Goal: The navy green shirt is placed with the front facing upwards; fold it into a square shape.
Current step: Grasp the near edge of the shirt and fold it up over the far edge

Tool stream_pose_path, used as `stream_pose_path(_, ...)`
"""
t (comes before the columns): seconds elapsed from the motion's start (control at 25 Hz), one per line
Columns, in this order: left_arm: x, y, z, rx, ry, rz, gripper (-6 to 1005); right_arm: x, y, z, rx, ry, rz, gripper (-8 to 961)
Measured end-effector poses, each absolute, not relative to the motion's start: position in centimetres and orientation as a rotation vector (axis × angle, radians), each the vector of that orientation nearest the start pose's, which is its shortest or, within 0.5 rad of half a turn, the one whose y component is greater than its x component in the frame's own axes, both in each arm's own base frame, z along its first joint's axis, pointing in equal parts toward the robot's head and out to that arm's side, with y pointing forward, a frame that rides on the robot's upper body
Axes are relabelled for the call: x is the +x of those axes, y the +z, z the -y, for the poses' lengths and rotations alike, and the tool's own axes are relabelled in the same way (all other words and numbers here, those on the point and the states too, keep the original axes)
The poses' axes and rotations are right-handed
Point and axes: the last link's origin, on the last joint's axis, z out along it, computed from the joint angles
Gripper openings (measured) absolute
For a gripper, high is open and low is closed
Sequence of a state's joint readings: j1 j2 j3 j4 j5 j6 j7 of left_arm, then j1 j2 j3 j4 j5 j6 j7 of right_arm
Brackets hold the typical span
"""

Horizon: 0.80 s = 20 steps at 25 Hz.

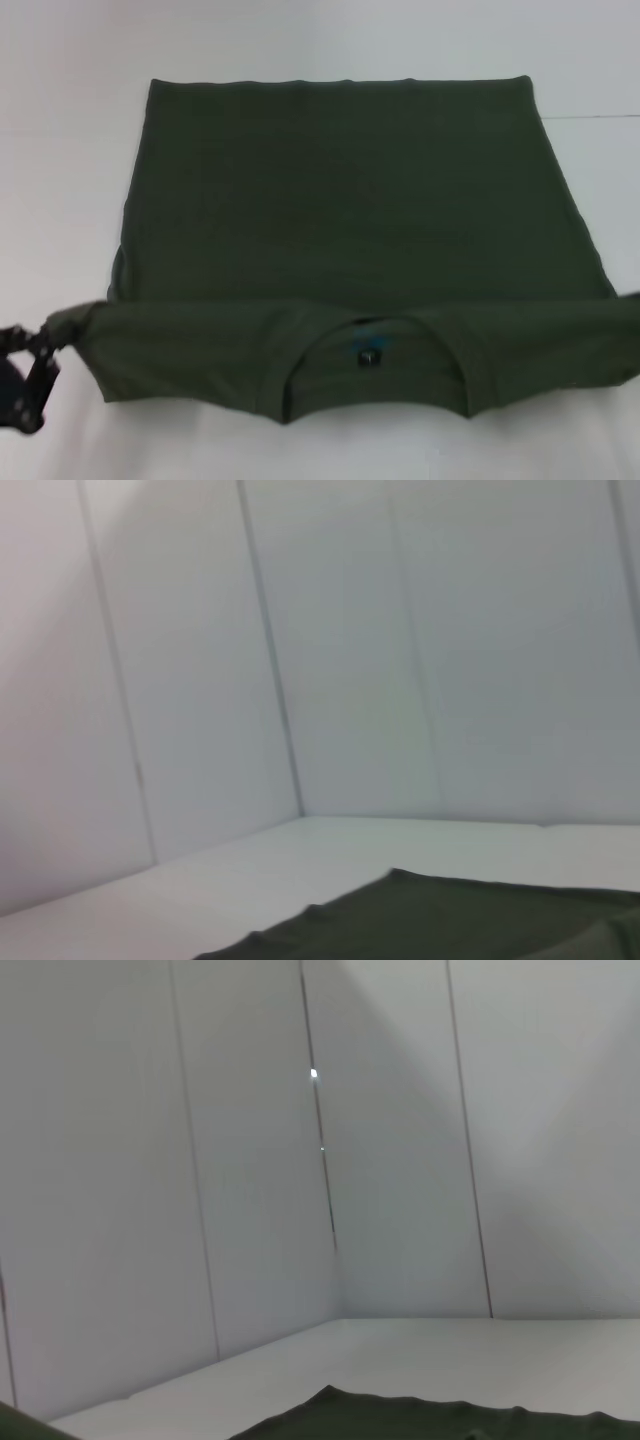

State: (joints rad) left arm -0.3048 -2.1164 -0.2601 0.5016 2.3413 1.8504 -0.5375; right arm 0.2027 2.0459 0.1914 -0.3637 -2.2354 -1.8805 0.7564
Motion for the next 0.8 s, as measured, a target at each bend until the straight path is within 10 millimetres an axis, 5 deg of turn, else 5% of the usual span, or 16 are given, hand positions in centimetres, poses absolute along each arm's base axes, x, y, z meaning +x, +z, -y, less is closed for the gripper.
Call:
stream_pose_path(0.4, -33.7, 0.4, -27.4, -2.035, -0.793, 0.351, 125, 35.5, 4.0, -24.3, -1.996, 0.982, -0.575, 35)
stream_pose_path(0.8, -32.7, -0.7, -31.5, -1.967, -0.731, 0.412, 128, 35.9, 4.0, -28.2, -1.913, 0.925, -0.695, 34)
